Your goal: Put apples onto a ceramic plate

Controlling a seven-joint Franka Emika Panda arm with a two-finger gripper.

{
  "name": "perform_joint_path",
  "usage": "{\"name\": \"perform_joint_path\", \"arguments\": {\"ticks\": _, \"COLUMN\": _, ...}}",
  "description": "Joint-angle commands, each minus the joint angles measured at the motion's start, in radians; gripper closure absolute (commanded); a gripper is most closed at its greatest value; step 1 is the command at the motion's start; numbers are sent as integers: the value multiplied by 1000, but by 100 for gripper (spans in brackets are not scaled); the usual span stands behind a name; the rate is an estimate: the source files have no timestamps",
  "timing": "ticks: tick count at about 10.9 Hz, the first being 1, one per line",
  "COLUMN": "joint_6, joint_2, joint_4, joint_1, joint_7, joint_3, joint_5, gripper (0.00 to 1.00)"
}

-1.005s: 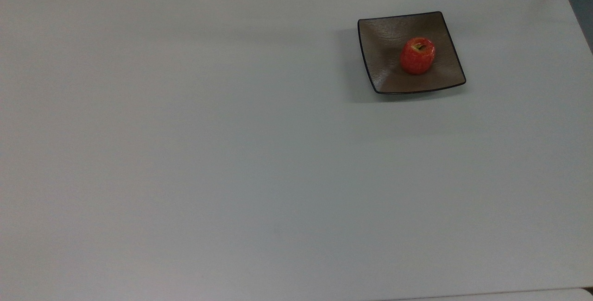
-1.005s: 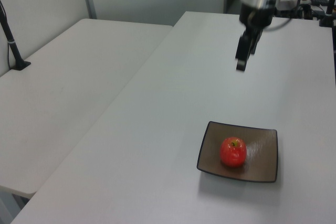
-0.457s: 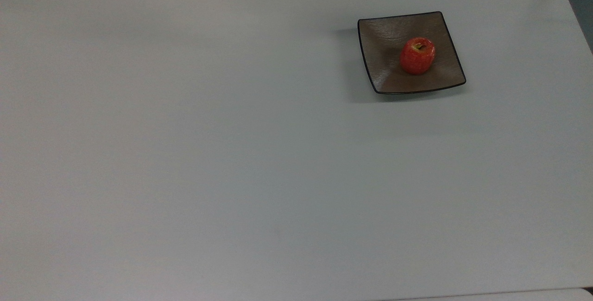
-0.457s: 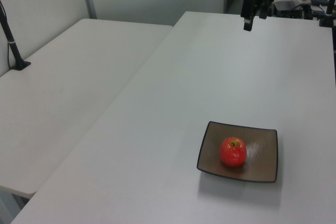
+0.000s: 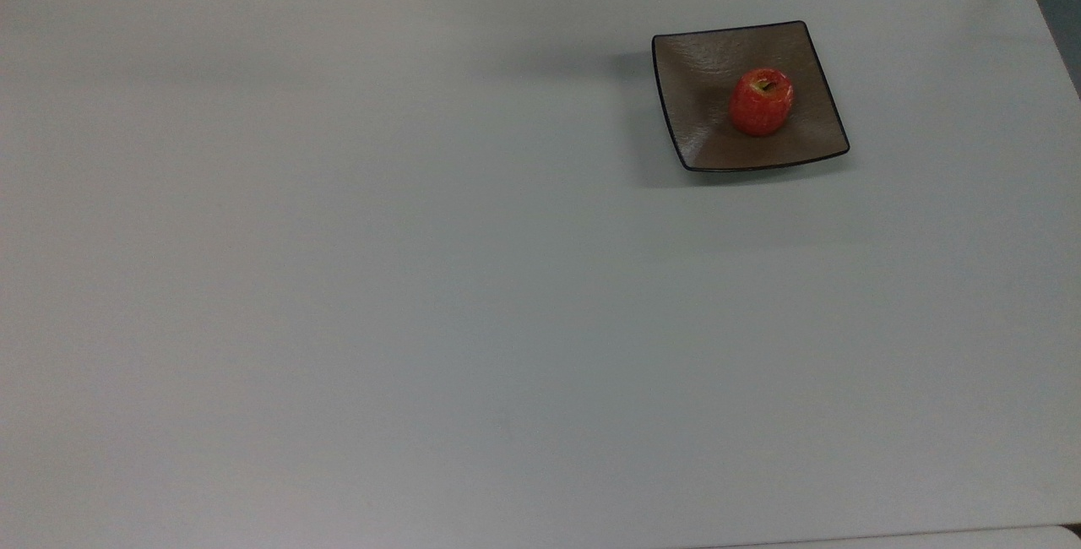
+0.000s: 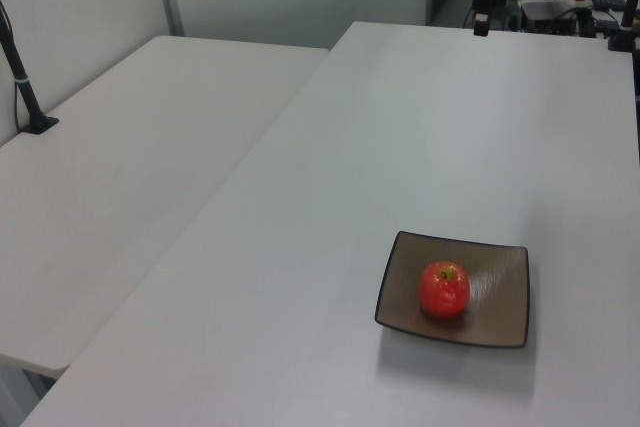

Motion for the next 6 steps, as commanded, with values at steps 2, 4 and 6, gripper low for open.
{"name": "perform_joint_path", "arguments": {"ticks": 2, "joint_6": 65, "joint_2": -1, "joint_4": -29, "joint_1": 16, "joint_7": -187, "joint_3": -42, "joint_5": 30, "gripper": 0}}
{"name": "perform_joint_path", "arguments": {"ticks": 4, "joint_6": 65, "joint_2": -1, "joint_4": -26, "joint_1": 16, "joint_7": -189, "joint_3": -44, "joint_5": 39, "gripper": 0}}
{"name": "perform_joint_path", "arguments": {"ticks": 6, "joint_6": 64, "joint_2": 1, "joint_4": -22, "joint_1": 16, "joint_7": -186, "joint_3": -45, "joint_5": 39, "gripper": 0}}
